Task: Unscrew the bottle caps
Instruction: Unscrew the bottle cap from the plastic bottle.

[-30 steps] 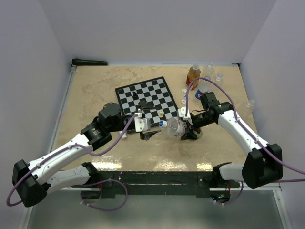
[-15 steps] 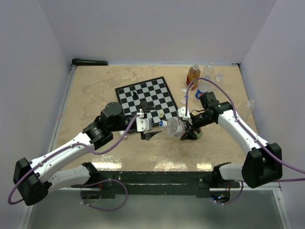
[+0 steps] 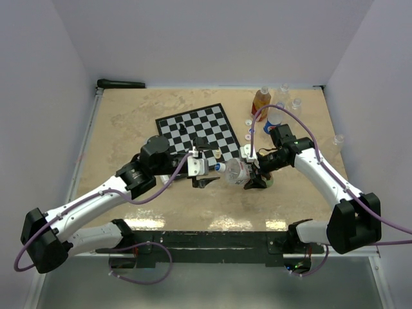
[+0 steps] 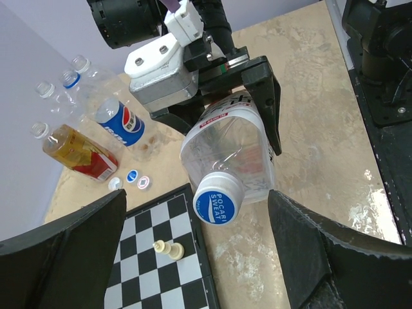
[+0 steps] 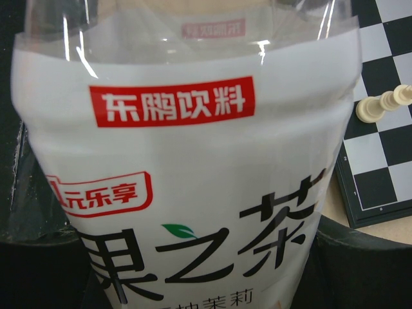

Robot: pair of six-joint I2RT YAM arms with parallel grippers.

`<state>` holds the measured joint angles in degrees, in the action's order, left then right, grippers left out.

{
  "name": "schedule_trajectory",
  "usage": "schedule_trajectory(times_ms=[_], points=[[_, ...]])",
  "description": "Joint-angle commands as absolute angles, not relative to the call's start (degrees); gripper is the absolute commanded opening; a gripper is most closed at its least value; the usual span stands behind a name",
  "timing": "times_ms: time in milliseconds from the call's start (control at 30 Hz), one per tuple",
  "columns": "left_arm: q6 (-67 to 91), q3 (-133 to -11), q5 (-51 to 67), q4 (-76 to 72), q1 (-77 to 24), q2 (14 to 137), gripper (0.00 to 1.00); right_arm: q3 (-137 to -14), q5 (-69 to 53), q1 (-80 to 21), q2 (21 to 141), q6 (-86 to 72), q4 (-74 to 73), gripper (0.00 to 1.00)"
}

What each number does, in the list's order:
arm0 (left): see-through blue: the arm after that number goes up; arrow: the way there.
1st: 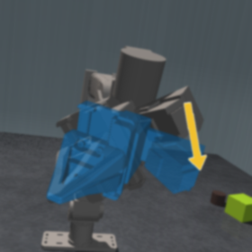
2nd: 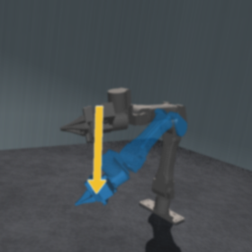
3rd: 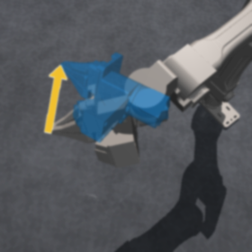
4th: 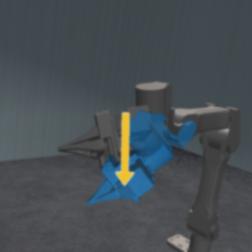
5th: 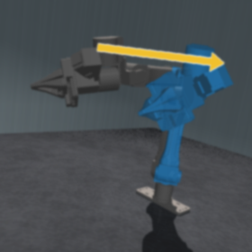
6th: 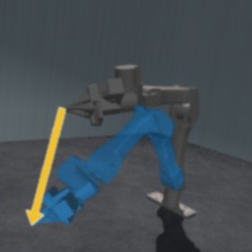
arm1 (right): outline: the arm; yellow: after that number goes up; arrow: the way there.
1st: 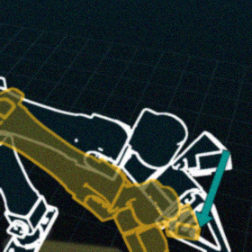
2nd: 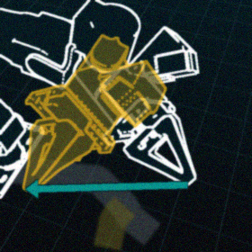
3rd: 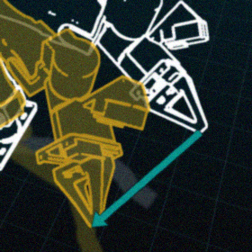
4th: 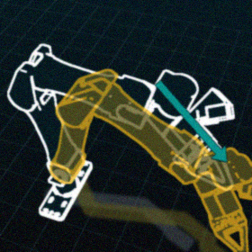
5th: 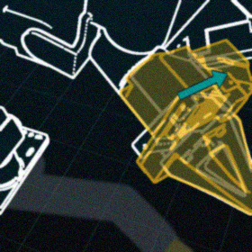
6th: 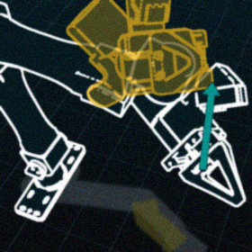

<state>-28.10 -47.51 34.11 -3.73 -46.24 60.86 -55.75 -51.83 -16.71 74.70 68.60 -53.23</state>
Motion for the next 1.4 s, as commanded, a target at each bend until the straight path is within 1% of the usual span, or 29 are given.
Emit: schedule_trajectory(times_ms=[0, 67, 300, 433, 500, 667, 700, 900, 967, 1000, 1067, 1100, 1133, 1200, 1233, 1300, 1367], points=[[-27.51, -51.32, 36.82, -6.50, -45.97, 62.48, 0.93, -55.90, -52.29, -16.61, 74.62, 69.61, -54.32, 0.18], [-27.07, -51.77, 37.35, -6.42, -45.97, 63.36, 0.90, -55.90, -52.29, -16.61, 74.71, 69.61, -54.32, 0.18], [-27.60, -53.35, 38.67, -2.99, -45.97, 65.30, 0.73, -55.99, -52.29, -16.61, 74.62, 69.70, -54.40, 0.19], [-27.86, -53.17, 38.50, -2.02, -45.97, 65.21, 0.66, -55.99, -52.38, -16.52, 74.71, 69.70, -54.40, 0.19], [-28.12, -53.09, 38.50, -1.58, -45.97, 65.22, 0.65, -55.99, -52.38, -16.61, 74.62, 69.70, -54.40, 0.18], [-28.21, -53.17, 38.93, -0.97, -45.97, 65.57, 0.55, -55.99, -52.30, -16.61, 74.71, 69.70, -54.40, 0.18], [-28.21, -53.09, 39.11, -0.88, -45.97, 65.65, 0.52, -55.99, -52.38, -16.61, 74.62, 69.78, -54.40, 0.18], [-27.51, -53.26, 39.72, -0.62, -45.97, 66.09, 0.29, -55.99, -52.38, -16.61, 74.79, 69.70, -54.32, 0.19], [-27.16, -53.26, 39.99, -0.35, -45.97, 66.36, 0.26, -55.99, -52.38, -16.61, 74.71, 69.70, -54.41, 0.19], [-26.64, -53.35, 39.99, -0.26, -45.97, 66.36, 0.24, -55.99, -52.38, -16.61, 74.71, 69.70, -54.40, 0.18], [-24.97, -53.79, 39.99, -0.18, -45.88, 66.53, 0.12, -55.99, -52.38, -16.52, 74.71, 69.78, -54.40, 0.19], [-23.57, -54.22, 39.82, -0.18, -45.97, 66.62, 0.03, -55.99, -52.38, -16.61, 74.71, 69.70, -54.40, 0.18], [-21.21, -54.58, 39.21, -0.18, -45.79, 66.71, 0.00, -55.99, -52.38, -16.61, 74.62, 69.70, -54.40, 0.18], [-14.89, -55.72, 37.54, -0.18, -45.62, 66.97, 0.00, -55.99, -52.29, -16.61, 74.62, 69.70, -54.49, 0.19], [-10.16, -56.94, 34.75, 1.91, -45.62, 67.23, 0.00, -55.99, -52.29, -16.61, 74.62, 69.70, -54.49, 0.19], [5.20, -59.05, 26.85, 4.29, -45.44, 67.59, 0.00, -55.99, -52.21, -16.61, 74.53, 69.70, -54.40, 0.18], [20.40, -62.30, 19.28, 9.81, -45.44, 68.81, 0.00, -55.99, -52.12, -16.61, 74.53, 69.70, -54.49, 0.19]])
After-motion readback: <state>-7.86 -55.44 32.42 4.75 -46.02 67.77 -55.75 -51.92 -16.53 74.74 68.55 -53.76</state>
